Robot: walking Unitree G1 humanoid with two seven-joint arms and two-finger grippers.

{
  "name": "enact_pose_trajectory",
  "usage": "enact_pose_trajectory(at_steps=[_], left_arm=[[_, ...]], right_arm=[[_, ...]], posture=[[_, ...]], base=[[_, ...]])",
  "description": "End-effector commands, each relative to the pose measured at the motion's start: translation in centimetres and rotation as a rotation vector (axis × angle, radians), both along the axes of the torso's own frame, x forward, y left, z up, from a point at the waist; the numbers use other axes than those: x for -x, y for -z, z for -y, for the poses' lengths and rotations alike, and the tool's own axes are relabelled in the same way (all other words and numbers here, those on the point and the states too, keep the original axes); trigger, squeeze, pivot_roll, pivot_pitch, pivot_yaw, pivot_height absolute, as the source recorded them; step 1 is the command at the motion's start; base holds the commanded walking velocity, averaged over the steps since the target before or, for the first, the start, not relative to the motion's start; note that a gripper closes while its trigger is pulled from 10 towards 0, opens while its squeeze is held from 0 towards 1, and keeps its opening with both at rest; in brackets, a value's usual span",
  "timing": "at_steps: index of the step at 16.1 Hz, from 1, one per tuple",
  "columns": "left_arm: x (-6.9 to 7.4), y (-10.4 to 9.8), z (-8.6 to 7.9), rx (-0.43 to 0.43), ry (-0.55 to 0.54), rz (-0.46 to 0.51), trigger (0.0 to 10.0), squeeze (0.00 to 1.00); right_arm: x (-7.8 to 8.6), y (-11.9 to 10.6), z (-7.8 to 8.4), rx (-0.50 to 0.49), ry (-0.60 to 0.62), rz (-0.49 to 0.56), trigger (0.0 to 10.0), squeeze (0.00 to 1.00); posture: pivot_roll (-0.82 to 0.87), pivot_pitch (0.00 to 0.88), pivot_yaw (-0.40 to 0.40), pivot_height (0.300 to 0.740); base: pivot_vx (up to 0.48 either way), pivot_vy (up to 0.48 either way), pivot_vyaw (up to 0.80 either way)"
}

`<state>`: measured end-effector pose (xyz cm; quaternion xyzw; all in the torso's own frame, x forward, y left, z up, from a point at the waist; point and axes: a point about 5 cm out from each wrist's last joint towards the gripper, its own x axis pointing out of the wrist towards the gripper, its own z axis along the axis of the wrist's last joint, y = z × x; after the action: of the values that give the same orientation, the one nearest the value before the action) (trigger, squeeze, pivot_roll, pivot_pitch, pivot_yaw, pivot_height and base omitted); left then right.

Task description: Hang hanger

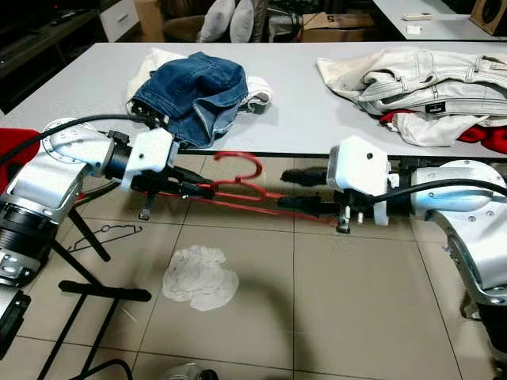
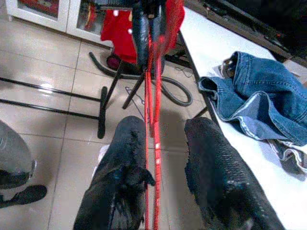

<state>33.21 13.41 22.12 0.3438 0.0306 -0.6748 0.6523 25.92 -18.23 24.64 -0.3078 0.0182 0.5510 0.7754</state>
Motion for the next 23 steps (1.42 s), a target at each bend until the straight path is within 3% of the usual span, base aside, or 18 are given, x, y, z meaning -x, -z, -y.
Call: enact_pose_trajectory(at_steps=[1, 4, 8, 9, 10, 13, 14, 15, 23], left_arm=[[-0.2, -1.0, 0.0, -0.031, 0.007, 0.052, 0.0, 0.00], [-0.4, -1.3, 0.3, -0.045, 0.004, 0.090, 0.0, 0.00], [-0.7, -1.5, 1.1, -0.013, -0.002, 0.137, 0.0, 0.00], [-0.7, -1.4, 1.2, -0.011, 0.001, 0.138, 0.0, 0.00], [-0.6, -1.5, 1.4, 0.000, 0.007, 0.146, 0.0, 0.00], [-0.5, -1.8, 1.9, 0.012, 0.023, 0.169, 0.0, 0.00], [-0.5, -1.8, 2.0, 0.013, 0.025, 0.173, 0.0, 0.00], [-0.4, -2.0, 2.2, 0.016, 0.032, 0.183, 0.0, 0.00], [-0.4, -2.1, 2.3, 0.019, 0.036, 0.189, 0.0, 0.00]], right_arm=[[-0.2, -0.4, -0.7, 0.018, -0.003, 0.039, 10.0, 1.00], [-0.4, -0.3, -1.2, 0.043, 0.005, 0.054, 10.0, 1.00], [-0.9, 0.9, -1.9, 0.056, 0.044, 0.000, 10.0, 1.00], [-1.2, 1.0, -1.9, 0.062, 0.061, 0.003, 10.0, 0.72], [-1.8, 1.0, -1.9, 0.067, 0.089, 0.019, 10.0, 0.00], [-2.5, 1.2, -2.3, 0.068, 0.101, 0.027, 10.0, 0.00], [-2.6, 1.3, -2.3, 0.066, 0.104, 0.023, 9.2, 0.00], [-2.9, 1.4, -2.4, 0.060, 0.115, 0.016, 0.0, 0.00], [-3.0, 1.5, -2.4, 0.059, 0.120, 0.008, 0.0, 0.00]], posture=[[-0.10, 0.000, 0.088, 0.740], [-0.10, 0.000, 0.089, 0.740], [-0.11, 0.000, 0.089, 0.740], [-0.11, 0.000, 0.089, 0.740], [-0.11, 0.000, 0.090, 0.740], [-0.10, 0.000, 0.086, 0.740], [-0.10, 0.000, 0.084, 0.740], [-0.10, 0.000, 0.079, 0.740], [-0.10, 0.000, 0.079, 0.740]], base=[[0.000, 0.000, 0.00], [0.000, 0.000, 0.00], [0.000, 0.000, 0.00], [0.000, 0.000, 0.00], [0.000, 0.000, 0.00], [0.000, 0.000, 0.00], [0.000, 0.000, 0.00], [0.000, 0.000, 0.00], [0.000, 0.000, 0.00]])
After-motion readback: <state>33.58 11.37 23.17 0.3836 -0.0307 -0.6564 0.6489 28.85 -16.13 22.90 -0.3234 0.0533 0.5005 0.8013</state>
